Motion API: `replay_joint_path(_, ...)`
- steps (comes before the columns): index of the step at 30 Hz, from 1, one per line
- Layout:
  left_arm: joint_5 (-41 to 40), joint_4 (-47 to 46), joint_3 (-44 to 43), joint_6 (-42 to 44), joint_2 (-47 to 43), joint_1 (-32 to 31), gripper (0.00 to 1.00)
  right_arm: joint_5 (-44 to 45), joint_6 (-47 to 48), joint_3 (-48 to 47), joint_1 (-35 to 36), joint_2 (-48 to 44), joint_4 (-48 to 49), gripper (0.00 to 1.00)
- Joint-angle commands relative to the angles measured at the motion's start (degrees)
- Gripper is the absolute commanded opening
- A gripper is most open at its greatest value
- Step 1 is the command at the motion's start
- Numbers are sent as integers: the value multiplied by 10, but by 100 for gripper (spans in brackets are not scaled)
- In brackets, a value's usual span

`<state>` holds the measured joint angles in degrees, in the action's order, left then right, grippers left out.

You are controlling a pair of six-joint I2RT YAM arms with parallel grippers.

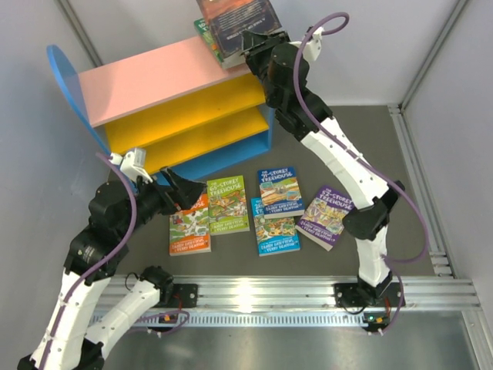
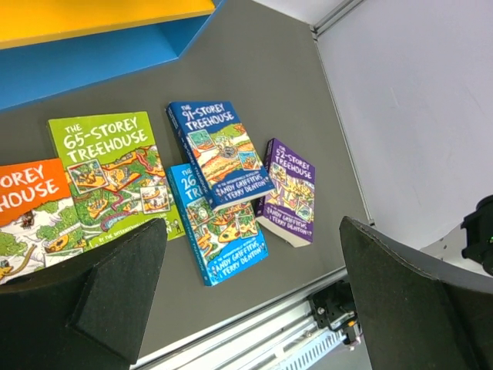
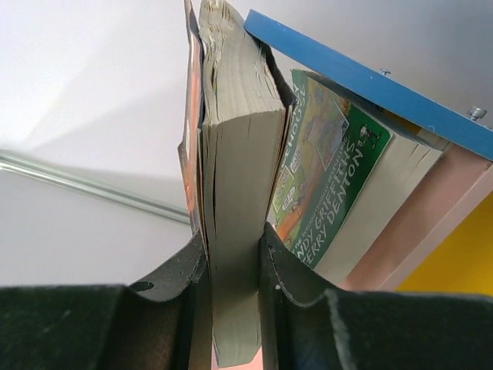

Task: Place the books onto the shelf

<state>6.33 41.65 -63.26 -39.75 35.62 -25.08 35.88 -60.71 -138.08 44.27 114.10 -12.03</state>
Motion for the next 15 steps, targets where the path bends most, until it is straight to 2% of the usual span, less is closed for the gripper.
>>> replay_joint_path(1,-15,0,-20,17,-5,-1,99,-11,-52,-46,-18,-6,130,0)
replay_joint_path(7,-26,3,-26,29,-5,-1,99,-62,-98,-52,-19,15,133,0)
replay_joint_path(15,-30,6,-20,34,-6,-1,99,-55,-98,-45,-9,9,122,0)
